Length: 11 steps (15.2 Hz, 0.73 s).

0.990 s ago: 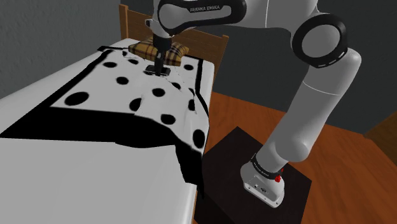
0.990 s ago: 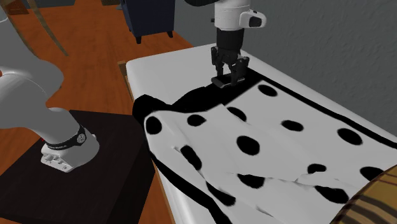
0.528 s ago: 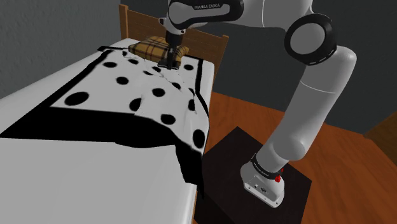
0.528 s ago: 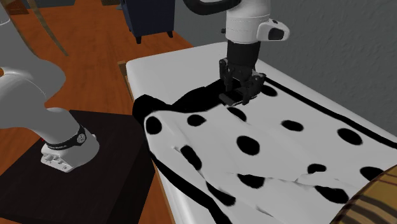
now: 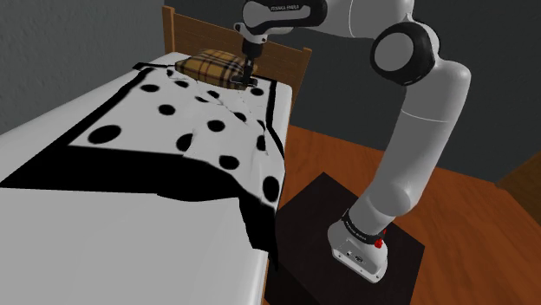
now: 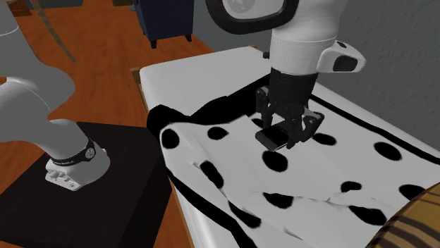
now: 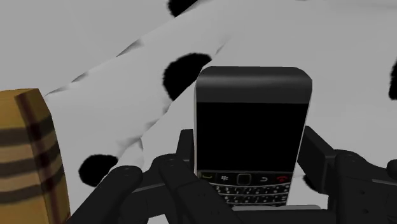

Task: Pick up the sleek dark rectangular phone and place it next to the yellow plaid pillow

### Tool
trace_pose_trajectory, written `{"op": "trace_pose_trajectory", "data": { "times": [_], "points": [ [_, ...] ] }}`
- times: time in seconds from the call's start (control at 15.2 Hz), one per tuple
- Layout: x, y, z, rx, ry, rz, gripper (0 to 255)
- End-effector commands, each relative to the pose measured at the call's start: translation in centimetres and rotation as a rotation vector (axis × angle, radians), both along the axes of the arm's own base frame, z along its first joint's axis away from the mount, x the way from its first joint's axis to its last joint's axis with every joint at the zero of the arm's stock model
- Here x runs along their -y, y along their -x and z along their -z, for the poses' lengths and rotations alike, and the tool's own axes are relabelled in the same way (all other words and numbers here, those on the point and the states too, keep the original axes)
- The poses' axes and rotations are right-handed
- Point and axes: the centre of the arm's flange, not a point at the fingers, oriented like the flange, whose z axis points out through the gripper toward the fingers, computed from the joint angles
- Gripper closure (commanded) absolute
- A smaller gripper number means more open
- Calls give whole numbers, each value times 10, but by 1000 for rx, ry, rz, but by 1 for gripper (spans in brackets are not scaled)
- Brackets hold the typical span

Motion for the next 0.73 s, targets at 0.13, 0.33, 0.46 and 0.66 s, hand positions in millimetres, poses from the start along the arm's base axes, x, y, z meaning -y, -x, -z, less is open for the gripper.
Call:
{"op": "trace_pose_trajectory", "data": {
  "times": [0.13, 0.33, 0.46, 0.66],
  "points": [
    [49, -17, -2, 0, 0, -2, 255],
    [87, -29, -2, 0, 0, -2, 255],
    [112, -37, -2, 0, 0, -2, 255],
    [150, -49, -2, 0, 0, -2, 255]
  ]
}}
